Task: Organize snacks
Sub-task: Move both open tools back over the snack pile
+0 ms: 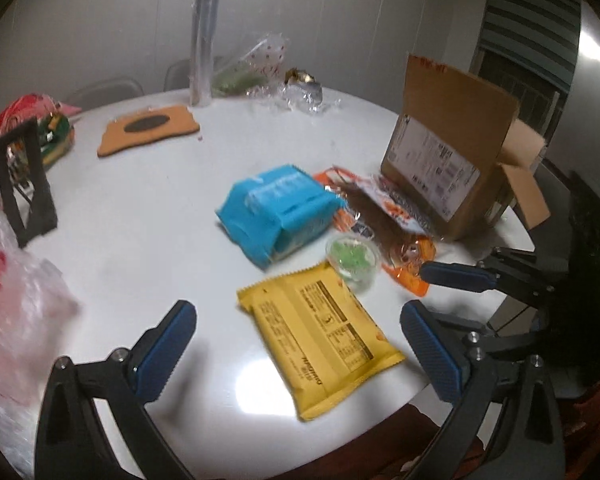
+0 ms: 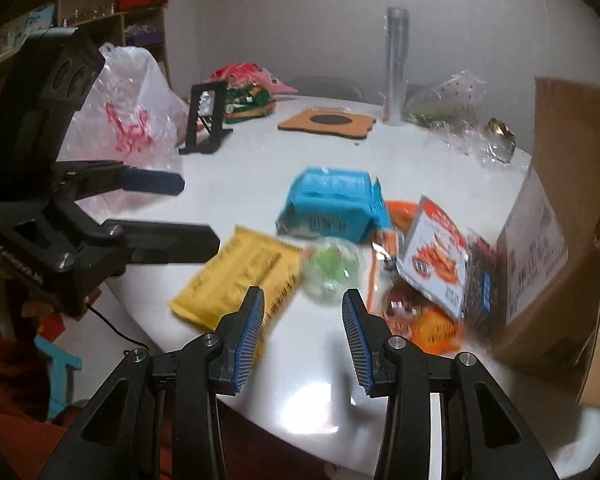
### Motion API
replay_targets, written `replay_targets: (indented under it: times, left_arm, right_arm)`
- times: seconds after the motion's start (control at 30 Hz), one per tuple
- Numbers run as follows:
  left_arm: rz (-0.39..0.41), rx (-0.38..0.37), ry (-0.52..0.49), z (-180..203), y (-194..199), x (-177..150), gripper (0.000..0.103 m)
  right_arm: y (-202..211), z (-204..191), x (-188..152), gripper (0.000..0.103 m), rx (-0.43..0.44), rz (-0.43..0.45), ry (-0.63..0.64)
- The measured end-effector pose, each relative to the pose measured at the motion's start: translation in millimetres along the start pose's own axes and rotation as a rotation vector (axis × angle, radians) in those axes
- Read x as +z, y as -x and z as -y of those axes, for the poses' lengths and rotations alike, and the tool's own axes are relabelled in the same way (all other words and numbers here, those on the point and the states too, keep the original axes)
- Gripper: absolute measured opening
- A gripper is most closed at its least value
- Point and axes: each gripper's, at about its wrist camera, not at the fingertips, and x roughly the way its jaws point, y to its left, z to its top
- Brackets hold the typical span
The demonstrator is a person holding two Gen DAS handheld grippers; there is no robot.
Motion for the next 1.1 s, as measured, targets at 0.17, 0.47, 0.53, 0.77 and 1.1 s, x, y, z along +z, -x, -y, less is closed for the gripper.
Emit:
replay_targets:
  times: [0.17, 0.47, 0.53, 0.77, 1.1]
  left_arm:
    - [-0.034, -0.021, 0.005, 14, -21, -2, 0.101]
    - [-0.019, 0.069, 0.001, 27, -39, -4, 0.084]
    - [-0.019, 0.074, -0.009, 27, -40, -6, 0.083]
    - [-0.032, 0.061, -0.016, 10, -33, -13, 0.081]
    - [-0.037, 0.100, 0.003, -30, -21, -16, 0.081]
  right_arm:
    - [4, 5, -12, 0.036, -0.064, -0.011, 0.013]
    - [22, 18, -20, 0.037, -0.204, -0.007, 0.024]
    - [25, 20, -20, 0.037, -0.214, -0.006, 0.021]
    - [27, 23, -16, 0.037, -0.200, 0.006, 0.006]
    - [5, 9, 5, 0.037, -0.113, 0.014, 0.031]
